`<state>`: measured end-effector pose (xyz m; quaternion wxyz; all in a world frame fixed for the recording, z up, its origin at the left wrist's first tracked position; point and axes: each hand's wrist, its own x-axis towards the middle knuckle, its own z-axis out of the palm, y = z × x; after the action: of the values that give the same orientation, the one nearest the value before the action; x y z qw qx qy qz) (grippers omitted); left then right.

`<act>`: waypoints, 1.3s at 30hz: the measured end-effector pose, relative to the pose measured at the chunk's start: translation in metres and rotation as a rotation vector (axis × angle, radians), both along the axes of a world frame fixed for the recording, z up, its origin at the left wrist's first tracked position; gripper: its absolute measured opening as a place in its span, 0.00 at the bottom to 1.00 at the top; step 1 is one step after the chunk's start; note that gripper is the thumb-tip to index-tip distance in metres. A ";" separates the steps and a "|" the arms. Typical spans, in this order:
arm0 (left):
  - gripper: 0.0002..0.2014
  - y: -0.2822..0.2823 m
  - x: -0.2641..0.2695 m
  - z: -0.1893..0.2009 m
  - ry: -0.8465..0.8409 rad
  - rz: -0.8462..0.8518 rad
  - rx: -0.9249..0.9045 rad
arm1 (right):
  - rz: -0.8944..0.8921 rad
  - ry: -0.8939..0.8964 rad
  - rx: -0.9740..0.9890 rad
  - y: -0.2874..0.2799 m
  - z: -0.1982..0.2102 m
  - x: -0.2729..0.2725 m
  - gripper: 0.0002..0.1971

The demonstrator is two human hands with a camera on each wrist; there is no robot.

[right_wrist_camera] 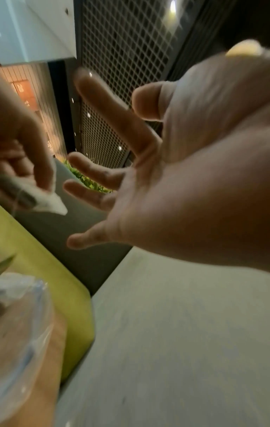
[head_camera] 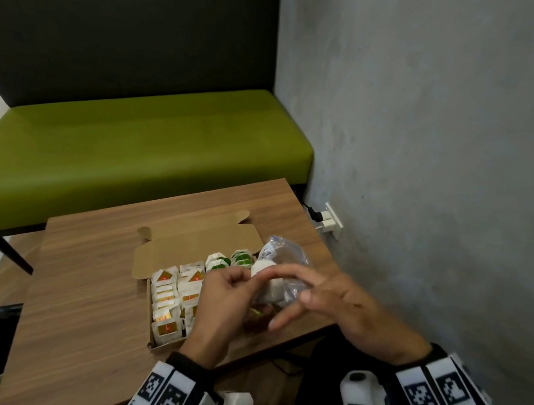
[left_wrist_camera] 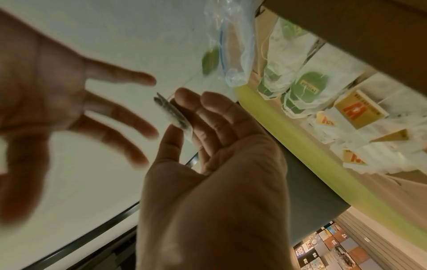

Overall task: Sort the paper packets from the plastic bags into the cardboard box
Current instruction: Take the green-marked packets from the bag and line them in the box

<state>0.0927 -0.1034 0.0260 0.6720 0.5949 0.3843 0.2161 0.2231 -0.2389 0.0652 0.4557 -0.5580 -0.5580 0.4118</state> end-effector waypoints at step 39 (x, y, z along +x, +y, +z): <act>0.08 -0.010 -0.011 0.020 -0.292 -0.049 -0.111 | -0.369 0.097 -0.092 0.025 -0.074 0.006 0.13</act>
<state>0.0815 -0.1134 0.0459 0.7577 0.5283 0.2791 0.2625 0.2289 -0.2140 -0.0085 0.5238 -0.6506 -0.4042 0.3729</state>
